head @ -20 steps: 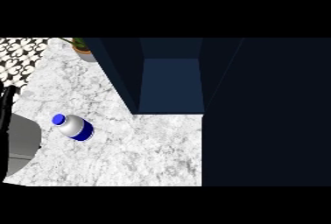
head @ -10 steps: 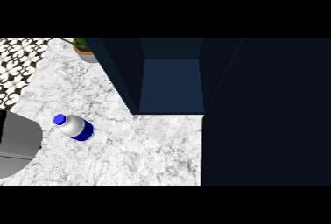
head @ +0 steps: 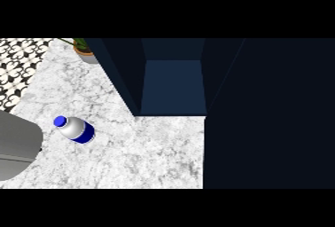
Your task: Pick up the bottled water, place it into the cabinet and close the cabinet
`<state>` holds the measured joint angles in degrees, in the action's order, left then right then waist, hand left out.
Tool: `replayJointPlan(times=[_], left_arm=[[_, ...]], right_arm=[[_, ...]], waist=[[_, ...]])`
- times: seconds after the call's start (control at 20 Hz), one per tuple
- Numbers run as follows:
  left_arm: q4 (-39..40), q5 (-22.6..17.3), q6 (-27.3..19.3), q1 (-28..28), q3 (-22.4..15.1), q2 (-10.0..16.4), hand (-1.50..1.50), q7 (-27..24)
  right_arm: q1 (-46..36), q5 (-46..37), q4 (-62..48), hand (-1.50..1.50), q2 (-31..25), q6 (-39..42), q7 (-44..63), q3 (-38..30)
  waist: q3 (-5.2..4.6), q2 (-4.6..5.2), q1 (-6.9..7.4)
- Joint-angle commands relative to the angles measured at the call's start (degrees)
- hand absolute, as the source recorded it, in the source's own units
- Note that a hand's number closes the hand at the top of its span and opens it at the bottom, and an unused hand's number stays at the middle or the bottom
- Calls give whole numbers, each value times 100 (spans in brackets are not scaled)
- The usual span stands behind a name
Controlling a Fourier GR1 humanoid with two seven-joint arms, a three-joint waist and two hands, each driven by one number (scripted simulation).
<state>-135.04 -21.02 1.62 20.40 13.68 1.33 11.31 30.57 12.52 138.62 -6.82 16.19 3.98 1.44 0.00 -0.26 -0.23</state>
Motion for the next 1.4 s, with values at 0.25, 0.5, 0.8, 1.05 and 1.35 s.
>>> replayJointPlan(times=[0.25,0.5,0.8,1.05,1.35], left_arm=[[-44,-195,257,783,-147,-130,-150,-609],[392,90,160,417,-137,-130,-150,-597],[1151,116,41,-191,176,10,-150,-341],[2153,-32,-44,-842,488,112,-150,-520],[3415,487,448,-703,338,-72,-150,-1613]], right_arm=[[729,235,974,-150,149,203,134,88],[959,546,850,-150,137,412,2,-89],[1540,836,1227,-150,-16,749,-274,-332],[1791,464,1162,-150,126,851,-558,-47],[2074,615,1193,-150,-14,1027,-897,-296]], waist=[[-5,-3,22],[-1,9,-18],[-3,14,-95],[-6,17,-122],[-10,25,-102]])
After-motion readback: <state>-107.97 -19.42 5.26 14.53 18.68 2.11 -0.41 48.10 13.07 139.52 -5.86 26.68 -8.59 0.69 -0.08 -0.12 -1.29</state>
